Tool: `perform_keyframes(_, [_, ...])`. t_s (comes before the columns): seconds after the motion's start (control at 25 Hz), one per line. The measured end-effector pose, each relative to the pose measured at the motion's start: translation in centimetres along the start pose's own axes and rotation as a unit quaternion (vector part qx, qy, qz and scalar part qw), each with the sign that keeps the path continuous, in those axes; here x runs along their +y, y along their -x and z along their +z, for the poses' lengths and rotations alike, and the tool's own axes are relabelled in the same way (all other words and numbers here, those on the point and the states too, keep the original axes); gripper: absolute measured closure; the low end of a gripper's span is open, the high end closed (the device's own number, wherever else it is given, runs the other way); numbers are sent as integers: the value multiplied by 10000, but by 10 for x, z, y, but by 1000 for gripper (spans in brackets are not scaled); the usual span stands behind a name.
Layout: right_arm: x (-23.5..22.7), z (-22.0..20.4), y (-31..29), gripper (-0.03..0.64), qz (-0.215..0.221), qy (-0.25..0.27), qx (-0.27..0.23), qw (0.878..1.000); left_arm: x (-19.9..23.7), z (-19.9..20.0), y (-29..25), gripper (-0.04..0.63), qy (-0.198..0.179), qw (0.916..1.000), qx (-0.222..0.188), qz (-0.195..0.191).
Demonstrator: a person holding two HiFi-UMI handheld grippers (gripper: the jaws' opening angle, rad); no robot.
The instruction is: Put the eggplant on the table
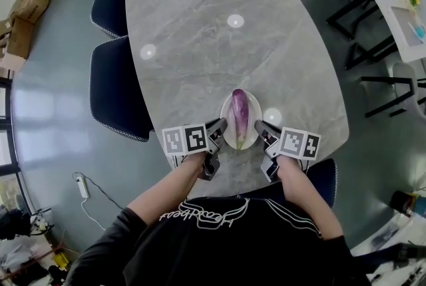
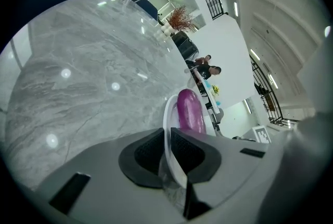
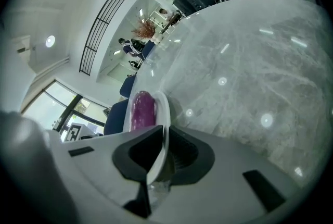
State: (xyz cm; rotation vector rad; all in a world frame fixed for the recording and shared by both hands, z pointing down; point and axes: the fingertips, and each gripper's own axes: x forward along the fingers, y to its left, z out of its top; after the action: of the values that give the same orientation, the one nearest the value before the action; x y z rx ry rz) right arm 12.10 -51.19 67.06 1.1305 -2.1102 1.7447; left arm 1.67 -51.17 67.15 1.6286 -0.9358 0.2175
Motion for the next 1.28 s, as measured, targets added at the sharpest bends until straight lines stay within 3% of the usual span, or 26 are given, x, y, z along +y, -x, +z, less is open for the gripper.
perform_keyframes(0.44, [-6,-2,0,586,-592,553,262,9964,0,-2,-2,569,-121,9993,32,355])
perform_keyframes(0.68, [-5,4,2,550,-676,824,-15,9943,-5,1,-2,498,-157,9994,-51,306])
perform_keyframes(0.96, [0,12,22,541,-903,1390,-538,9847,-6,0,9,491,-306,9995,-8,107])
perform_keyframes(1.12, [25,3,40,541,-278,1587,-577,9852,-13,-11,27,491,-625,9980,90,51])
perform_keyframes(1.28, [70,-9,64,543,425,2209,-685,9720,-41,-20,52,492,-988,9945,7,-360])
